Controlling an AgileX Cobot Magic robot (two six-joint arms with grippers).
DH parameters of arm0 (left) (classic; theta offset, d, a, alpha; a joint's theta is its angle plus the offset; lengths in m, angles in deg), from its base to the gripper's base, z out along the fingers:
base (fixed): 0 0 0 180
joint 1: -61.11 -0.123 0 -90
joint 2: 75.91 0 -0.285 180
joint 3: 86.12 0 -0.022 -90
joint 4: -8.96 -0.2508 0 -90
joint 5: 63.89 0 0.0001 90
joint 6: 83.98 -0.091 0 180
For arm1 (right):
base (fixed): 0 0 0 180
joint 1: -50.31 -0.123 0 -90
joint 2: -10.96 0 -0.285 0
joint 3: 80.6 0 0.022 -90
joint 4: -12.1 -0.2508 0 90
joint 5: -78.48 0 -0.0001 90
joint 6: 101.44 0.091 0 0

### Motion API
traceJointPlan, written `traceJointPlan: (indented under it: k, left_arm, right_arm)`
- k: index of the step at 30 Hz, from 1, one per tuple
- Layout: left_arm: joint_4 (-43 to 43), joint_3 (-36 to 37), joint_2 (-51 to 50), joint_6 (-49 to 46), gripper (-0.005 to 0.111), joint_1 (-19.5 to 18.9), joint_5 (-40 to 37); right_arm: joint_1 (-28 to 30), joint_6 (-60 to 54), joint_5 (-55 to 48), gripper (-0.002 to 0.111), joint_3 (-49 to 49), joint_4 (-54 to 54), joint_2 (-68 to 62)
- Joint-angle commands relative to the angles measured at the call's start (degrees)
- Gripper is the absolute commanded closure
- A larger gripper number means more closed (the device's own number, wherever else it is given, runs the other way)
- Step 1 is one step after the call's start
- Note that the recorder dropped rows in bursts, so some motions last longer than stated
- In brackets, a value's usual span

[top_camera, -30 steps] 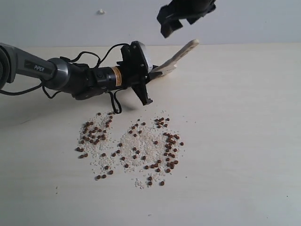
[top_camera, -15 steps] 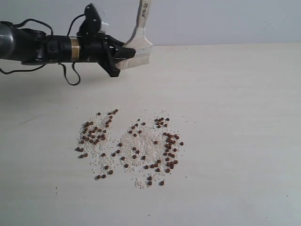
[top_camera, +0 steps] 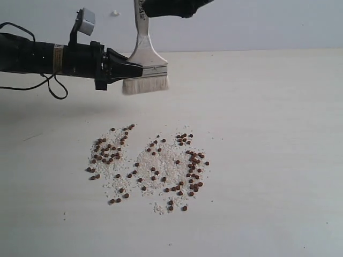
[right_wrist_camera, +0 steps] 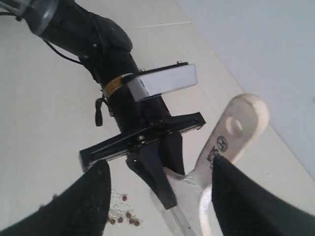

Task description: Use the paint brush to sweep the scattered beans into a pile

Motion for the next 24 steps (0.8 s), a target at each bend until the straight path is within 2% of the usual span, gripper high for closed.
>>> traceJointPlan:
  k: [1, 4, 6, 12, 16, 24]
  left_arm:
    - [0.63, 0.23, 1.05, 0.44, 0.107, 2.58, 1.19]
    - [0.87, 0.23, 1.09, 0.44, 0.107, 2.79, 1.19]
    - [0.87, 0.23, 1.09, 0.44, 0.107, 2.79, 1.19]
    - [0.89, 0.23, 1.09, 0.3, 0.107, 3.72, 1.19]
    - [0.89, 0.23, 1.09, 0.3, 0.107, 4.35, 1.19]
    - [1.24, 0.23, 1.09, -0.1, 0.107, 5.3, 1.19]
  right_arm:
    - [4.28, -5.54, 2.8, 0.052, -3.58, -6.08, 0.18]
    - [8.6, -14.37, -4.37, 0.052, -6.64, -18.3, 0.18]
    - [10.18, -15.77, -6.39, 0.052, -7.52, -20.19, -0.88]
    - [10.2, -20.86, -15.18, 0.051, -7.52, -30.31, -9.12]
    - [10.2, -23.01, -17.17, 0.046, -7.52, -32.75, -11.78]
    - [9.02, -24.96, -17.17, 0.046, -7.52, -34.8, -12.94]
